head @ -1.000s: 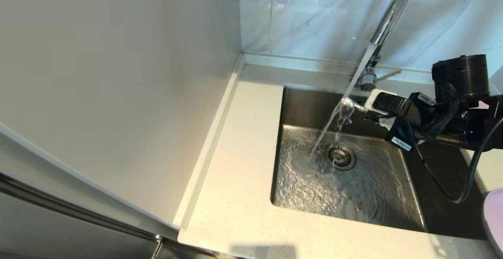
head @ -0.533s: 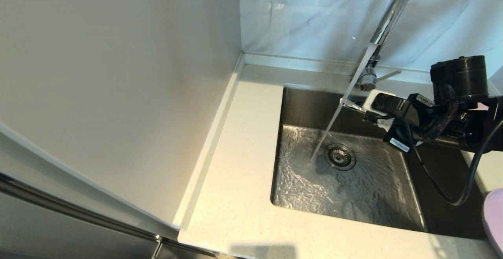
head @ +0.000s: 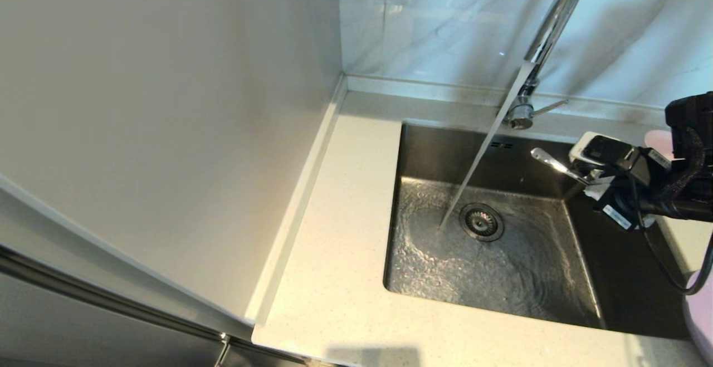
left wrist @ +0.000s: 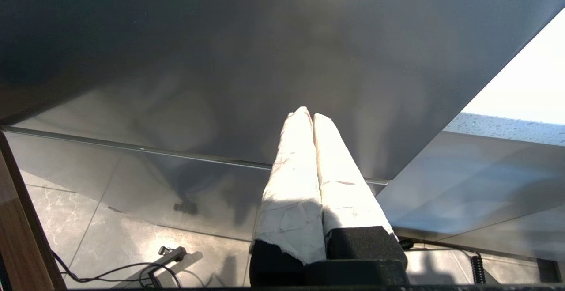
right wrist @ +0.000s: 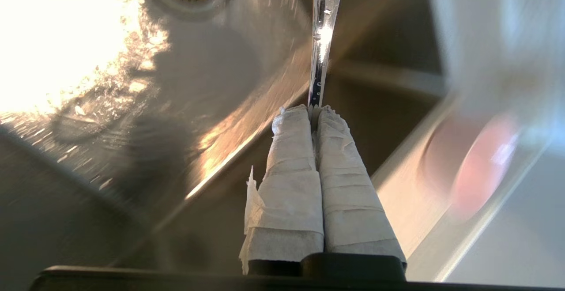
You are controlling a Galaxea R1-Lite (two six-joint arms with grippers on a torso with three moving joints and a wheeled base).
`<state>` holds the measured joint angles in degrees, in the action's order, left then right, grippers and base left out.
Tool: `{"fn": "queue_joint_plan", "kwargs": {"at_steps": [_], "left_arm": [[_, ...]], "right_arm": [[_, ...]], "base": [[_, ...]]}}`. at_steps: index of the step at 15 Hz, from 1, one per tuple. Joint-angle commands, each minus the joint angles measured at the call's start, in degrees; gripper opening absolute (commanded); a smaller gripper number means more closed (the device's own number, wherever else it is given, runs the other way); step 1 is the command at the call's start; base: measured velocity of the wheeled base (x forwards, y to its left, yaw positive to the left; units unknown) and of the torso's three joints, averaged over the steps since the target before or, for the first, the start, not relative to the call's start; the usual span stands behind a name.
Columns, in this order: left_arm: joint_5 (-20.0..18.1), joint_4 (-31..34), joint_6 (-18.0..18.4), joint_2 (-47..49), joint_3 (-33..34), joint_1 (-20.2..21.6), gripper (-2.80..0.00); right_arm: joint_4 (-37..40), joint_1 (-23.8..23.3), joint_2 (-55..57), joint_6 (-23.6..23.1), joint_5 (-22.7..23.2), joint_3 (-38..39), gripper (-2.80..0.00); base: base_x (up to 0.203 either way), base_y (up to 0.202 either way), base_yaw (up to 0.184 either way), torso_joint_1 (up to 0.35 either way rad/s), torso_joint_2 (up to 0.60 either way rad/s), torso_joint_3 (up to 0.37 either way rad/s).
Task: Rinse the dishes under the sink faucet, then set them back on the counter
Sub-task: Place the spoon on the plate
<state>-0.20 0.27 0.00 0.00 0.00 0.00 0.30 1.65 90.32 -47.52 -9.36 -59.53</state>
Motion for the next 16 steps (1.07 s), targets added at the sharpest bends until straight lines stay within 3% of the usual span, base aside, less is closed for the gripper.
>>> {"fn": "queue_joint_plan", "kwargs": {"at_steps": [1, 3, 4, 8, 10, 14, 16], "left_arm": [[-0.1, 0.0, 0.0, 0.0, 0.0, 0.0, -2.8], [0.0, 0.0, 0.0, 0.0, 0.0, 0.0, -2.8], [0.0, 0.0, 0.0, 0.0, 0.0, 0.0, -2.8], [0.0, 0.0, 0.0, 0.0, 0.0, 0.0, -2.8], [0.0, 0.0, 0.0, 0.0, 0.0, 0.0, -2.8], [0.0, 0.0, 0.0, 0.0, 0.0, 0.0, -2.8], [0.0, 0.0, 0.0, 0.0, 0.0, 0.0, -2.8]], "right_arm": [[5.9, -2.3, -2.8, 6.6, 3.6, -1.9, -2.8], [11.6, -4.2, -4.9, 16.8, 14.8, -5.2, -2.8], [13.5, -5.4, -6.1, 22.5, 18.2, -7.6, -2.8], [14.6, -8.0, -6.4, 30.7, 20.0, -21.3, -2.8], [14.6, -8.8, -6.9, 29.0, 19.8, -19.1, -2.8], [6.3, -13.6, -9.6, 17.0, 19.7, 7.7, -2.8], [2.8, -14.1, -9.9, 15.8, 19.7, 14.1, -2.8]], "base": [[0.0, 0.0, 0.0, 0.0, 0.0, 0.0], [0.0, 0.0, 0.0, 0.0, 0.0, 0.0], [0.0, 0.0, 0.0, 0.0, 0.0, 0.0], [0.0, 0.0, 0.0, 0.0, 0.0, 0.0], [0.0, 0.0, 0.0, 0.0, 0.0, 0.0], [0.0, 0.0, 0.0, 0.0, 0.0, 0.0], [0.0, 0.0, 0.0, 0.0, 0.0, 0.0]]}}
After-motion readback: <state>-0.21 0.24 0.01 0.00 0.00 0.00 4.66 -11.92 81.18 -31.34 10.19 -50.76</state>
